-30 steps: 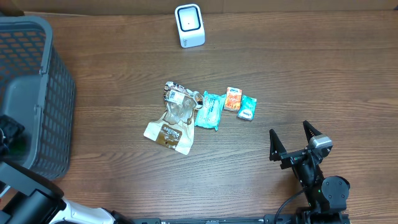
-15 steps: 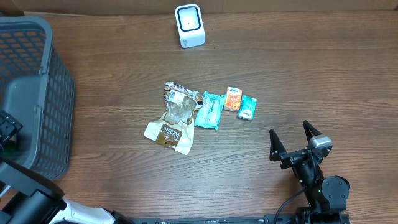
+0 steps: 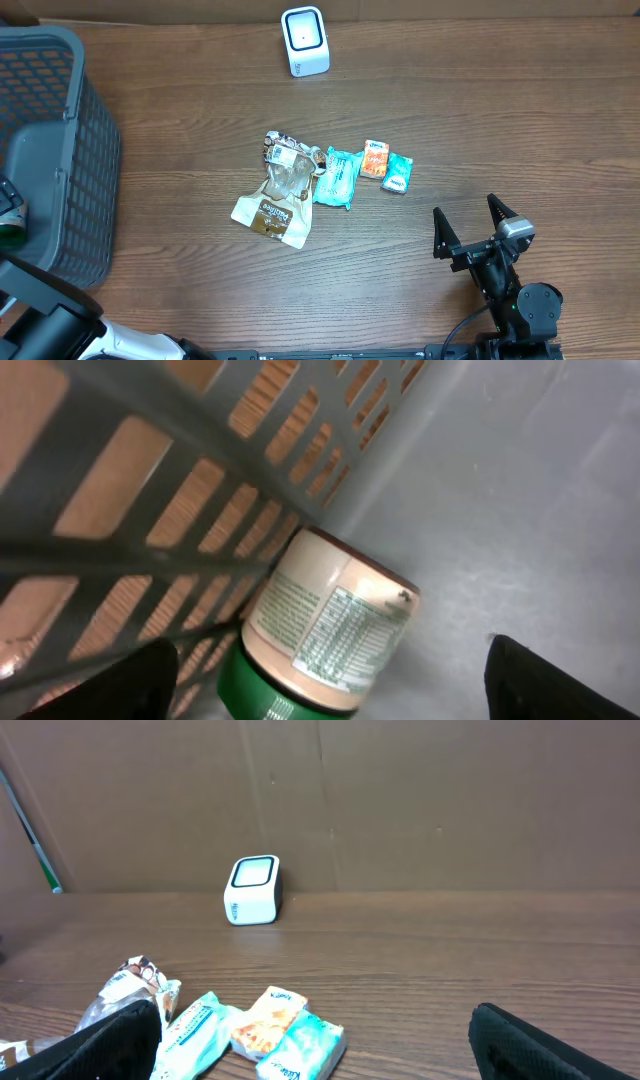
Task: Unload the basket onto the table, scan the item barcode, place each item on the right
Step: 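Grasp the green-lidded jar in the basket with the left gripper, then lift the green-lidded jar out of the basket over the table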
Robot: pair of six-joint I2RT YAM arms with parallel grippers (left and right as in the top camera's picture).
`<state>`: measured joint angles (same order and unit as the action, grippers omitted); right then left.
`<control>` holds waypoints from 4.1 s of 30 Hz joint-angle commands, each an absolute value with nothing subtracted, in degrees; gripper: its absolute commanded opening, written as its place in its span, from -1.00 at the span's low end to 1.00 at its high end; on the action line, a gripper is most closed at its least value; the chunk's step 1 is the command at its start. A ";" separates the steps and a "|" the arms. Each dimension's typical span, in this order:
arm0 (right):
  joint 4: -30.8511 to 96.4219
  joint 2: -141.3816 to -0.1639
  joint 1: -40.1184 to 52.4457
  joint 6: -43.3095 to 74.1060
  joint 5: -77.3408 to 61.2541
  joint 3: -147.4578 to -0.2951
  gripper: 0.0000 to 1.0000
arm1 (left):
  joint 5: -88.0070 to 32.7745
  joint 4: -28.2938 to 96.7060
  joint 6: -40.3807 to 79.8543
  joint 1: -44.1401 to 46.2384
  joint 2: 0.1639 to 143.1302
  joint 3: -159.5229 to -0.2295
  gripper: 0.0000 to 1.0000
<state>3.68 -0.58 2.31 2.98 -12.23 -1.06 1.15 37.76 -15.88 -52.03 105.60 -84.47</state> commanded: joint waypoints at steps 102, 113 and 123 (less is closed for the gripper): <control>3.36 -0.16 2.52 3.22 -12.53 -0.45 1.00 | -47.86 74.32 9.15 -27.99 98.96 -140.53 -0.56; 3.36 -0.16 2.52 3.22 -12.53 -0.45 1.00 | -20.99 93.95 6.24 -7.16 101.62 -139.92 -0.65; 3.36 -0.16 2.52 3.25 -12.53 -0.45 1.00 | -22.48 96.79 23.73 -1.76 105.27 -138.56 -0.92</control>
<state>3.64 -0.58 2.28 3.01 -12.23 -1.06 -22.59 96.97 15.16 -2.52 104.73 -139.09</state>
